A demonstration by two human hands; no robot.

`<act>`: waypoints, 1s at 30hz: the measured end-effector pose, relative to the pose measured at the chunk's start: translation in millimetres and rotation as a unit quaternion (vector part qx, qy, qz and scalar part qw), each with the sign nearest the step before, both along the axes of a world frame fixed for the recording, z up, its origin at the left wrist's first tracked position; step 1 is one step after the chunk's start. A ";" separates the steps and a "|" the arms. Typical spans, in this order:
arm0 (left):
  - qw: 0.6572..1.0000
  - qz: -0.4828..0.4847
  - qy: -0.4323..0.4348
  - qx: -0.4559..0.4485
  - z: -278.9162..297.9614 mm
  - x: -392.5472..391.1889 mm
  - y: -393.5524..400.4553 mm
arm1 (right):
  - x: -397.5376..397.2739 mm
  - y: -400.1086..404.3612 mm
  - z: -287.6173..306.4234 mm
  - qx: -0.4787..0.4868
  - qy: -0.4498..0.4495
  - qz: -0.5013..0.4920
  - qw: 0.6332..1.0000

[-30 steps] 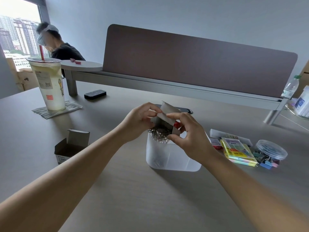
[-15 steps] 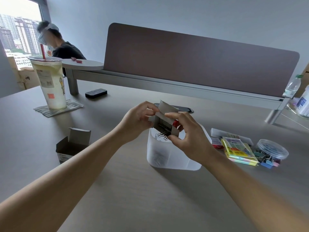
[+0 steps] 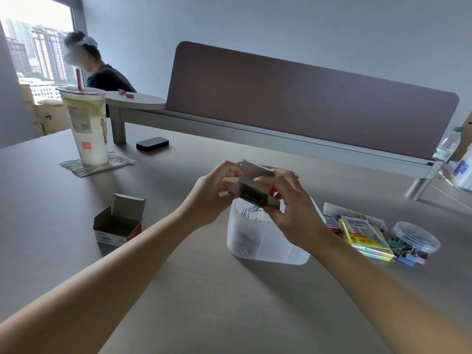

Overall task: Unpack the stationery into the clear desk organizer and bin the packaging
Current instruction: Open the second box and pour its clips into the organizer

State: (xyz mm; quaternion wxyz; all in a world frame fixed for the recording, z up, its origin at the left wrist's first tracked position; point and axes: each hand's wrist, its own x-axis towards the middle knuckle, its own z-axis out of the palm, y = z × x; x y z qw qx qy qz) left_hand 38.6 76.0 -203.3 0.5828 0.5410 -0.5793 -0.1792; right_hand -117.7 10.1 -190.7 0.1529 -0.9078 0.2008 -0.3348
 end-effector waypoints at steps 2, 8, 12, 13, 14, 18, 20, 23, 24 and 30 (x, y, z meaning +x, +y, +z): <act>1.000 0.005 -0.013 -0.004 0.5 -0.2 0.9 | 0.2 -0.1 0.2 -0.003 0.010 -0.006 1.000; 0.999 0.009 -0.030 -0.010 -0.7 2.7 -0.3 | -0.6 -1.2 0.7 -0.012 0.025 -0.016 0.999; 0.998 0.025 -0.046 -0.020 -4.2 2.9 -2.4 | -0.6 -0.9 0.8 -0.049 0.008 -0.006 0.999; 0.998 0.032 -0.055 -0.026 -5.0 2.9 -2.5 | 0.0 -0.6 0.5 -0.073 -0.002 -0.004 0.997; 0.997 0.038 -0.066 -0.031 -5.6 2.7 -2.3 | 0.5 -0.6 -0.2 -0.101 -0.007 -0.004 0.995; 0.992 0.053 -0.105 -0.040 -7.2 3.0 -1.6 | 0.6 -4.4 -4.1 -0.137 -0.024 -0.020 0.990; 0.991 0.054 -0.117 -0.044 -6.8 3.3 -1.1 | -0.3 -5.8 -4.1 -0.115 -0.023 -0.019 0.993; 0.991 0.047 -0.116 -0.044 -3.9 2.7 -0.2 | -0.8 -5.2 -1.7 -0.039 -0.009 -0.009 0.999; 0.992 0.042 -0.110 -0.042 -2.5 2.1 0.5 | -0.9 -4.4 -0.4 -0.018 -0.002 -0.013 1.000; 0.996 0.012 -0.089 0.002 2.8 2.4 2.6 | -1.3 5.4 11.2 0.166 -0.089 0.029 0.982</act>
